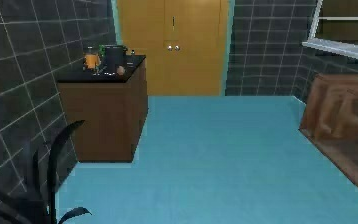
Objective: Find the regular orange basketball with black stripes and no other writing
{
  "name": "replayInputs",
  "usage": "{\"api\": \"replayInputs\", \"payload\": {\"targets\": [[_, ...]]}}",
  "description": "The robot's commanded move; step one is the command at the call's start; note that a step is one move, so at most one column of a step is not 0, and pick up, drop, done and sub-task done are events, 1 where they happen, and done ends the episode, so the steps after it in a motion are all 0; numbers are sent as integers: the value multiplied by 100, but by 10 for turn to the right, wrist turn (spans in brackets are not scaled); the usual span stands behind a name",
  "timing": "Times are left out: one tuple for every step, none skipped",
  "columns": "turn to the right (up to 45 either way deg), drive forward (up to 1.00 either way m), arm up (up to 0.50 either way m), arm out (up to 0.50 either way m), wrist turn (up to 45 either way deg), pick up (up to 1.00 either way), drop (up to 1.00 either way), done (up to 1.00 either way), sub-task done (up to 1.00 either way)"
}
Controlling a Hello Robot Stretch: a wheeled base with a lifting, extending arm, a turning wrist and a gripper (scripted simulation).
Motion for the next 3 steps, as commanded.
{"api": "replayInputs", "payload": {"targets": [[450,0,0,0,0,0,0,0,0],[450,0,0,0,0,0,0,0,0],[450,0,0,0,0,0,0,0,0]]}}
